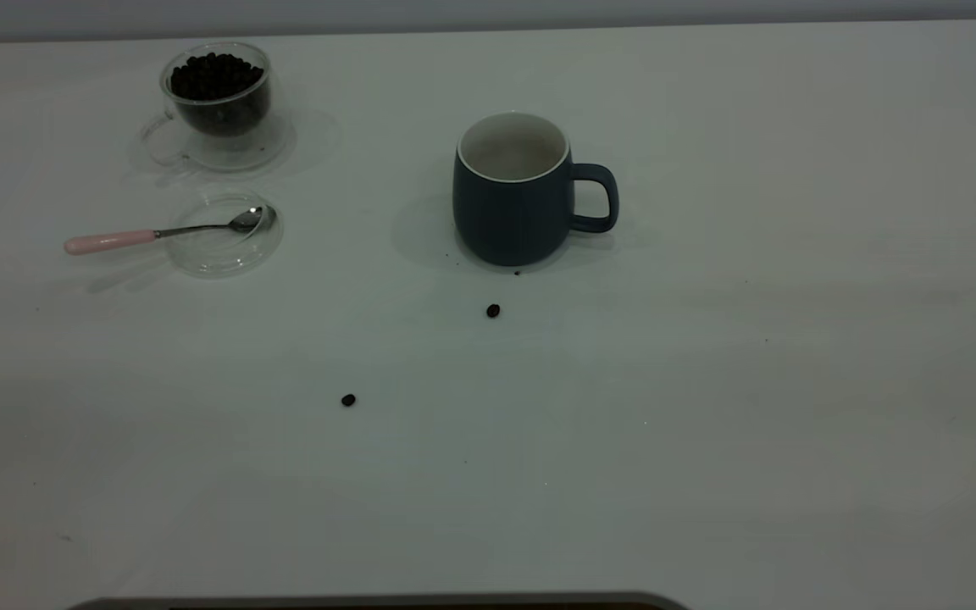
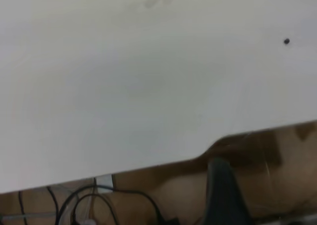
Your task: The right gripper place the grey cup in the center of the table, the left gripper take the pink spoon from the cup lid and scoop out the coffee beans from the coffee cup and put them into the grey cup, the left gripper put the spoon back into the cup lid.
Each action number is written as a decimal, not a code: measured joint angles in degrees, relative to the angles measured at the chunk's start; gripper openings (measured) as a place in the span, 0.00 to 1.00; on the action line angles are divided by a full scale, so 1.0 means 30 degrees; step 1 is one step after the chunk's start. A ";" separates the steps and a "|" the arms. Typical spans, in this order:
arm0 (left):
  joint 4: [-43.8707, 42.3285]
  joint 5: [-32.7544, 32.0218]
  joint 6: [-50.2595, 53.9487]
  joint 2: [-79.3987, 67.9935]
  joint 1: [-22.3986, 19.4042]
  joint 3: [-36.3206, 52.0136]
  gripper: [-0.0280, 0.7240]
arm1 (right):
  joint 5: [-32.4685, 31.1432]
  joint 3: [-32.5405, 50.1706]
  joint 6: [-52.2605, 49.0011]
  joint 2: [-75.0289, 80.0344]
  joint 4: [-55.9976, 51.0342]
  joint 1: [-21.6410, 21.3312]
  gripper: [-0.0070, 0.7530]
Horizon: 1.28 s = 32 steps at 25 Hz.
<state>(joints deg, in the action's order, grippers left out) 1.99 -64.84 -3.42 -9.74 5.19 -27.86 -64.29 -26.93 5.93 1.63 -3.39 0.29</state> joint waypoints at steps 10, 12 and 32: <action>0.0000 -0.0027 0.0021 0.3447 -0.1829 0.0000 0.72 | 0.0000 0.0000 0.0000 0.0000 0.0000 0.0000 0.79; 0.0000 -0.0040 0.0021 0.3589 -0.1836 0.0000 0.72 | 0.0000 0.0000 0.0000 0.0000 0.0000 0.0000 0.79; 0.0000 -0.0040 0.0021 0.3589 -0.1836 0.0000 0.72 | 0.0000 0.0000 0.0000 0.0000 0.0000 0.0000 0.79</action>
<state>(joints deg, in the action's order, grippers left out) 1.99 -64.96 -3.36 1.03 -0.32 -27.86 -64.29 -26.93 5.93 1.63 -3.39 0.29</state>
